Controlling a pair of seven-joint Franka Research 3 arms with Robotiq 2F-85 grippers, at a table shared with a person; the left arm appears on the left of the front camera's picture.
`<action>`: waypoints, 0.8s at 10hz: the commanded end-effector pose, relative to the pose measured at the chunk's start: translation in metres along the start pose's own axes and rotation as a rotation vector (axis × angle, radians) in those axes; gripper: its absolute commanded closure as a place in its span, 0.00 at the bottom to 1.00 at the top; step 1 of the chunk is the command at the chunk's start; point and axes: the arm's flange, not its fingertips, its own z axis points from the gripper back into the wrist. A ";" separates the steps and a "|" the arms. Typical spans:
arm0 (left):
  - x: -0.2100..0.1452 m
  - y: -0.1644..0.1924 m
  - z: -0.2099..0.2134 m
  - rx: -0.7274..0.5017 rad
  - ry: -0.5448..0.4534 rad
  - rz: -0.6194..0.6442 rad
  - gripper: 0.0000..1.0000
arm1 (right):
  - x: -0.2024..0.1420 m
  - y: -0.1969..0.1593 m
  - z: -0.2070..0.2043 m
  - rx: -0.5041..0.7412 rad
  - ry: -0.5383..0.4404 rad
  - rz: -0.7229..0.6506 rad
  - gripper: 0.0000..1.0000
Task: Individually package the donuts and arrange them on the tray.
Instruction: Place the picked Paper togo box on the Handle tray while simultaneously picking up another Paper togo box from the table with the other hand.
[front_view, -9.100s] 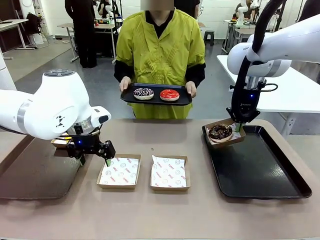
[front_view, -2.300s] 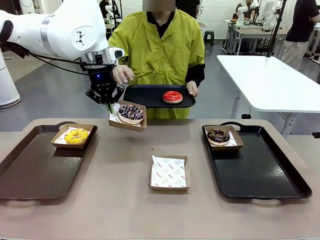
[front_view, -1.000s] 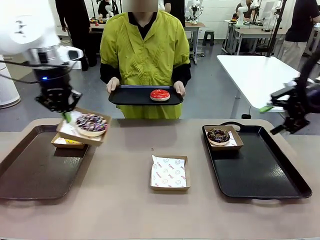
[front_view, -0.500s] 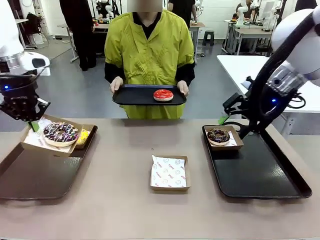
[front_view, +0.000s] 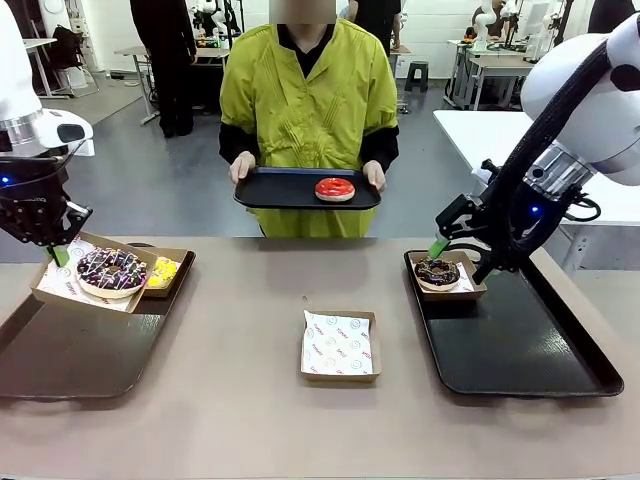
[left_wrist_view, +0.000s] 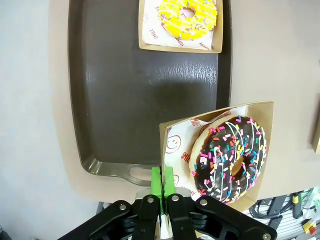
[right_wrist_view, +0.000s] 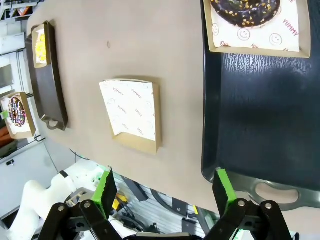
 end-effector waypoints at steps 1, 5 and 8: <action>0.000 0.001 0.000 -0.005 0.008 0.005 0.99 | 0.000 0.002 0.002 0.005 0.007 0.002 0.00; 0.000 0.000 0.000 0.000 0.003 0.000 0.99 | -0.009 0.017 -0.013 -0.111 -0.034 -0.001 0.00; 0.023 0.040 -0.031 0.062 0.046 0.036 0.99 | -0.020 0.064 -0.080 -0.332 0.011 0.054 0.00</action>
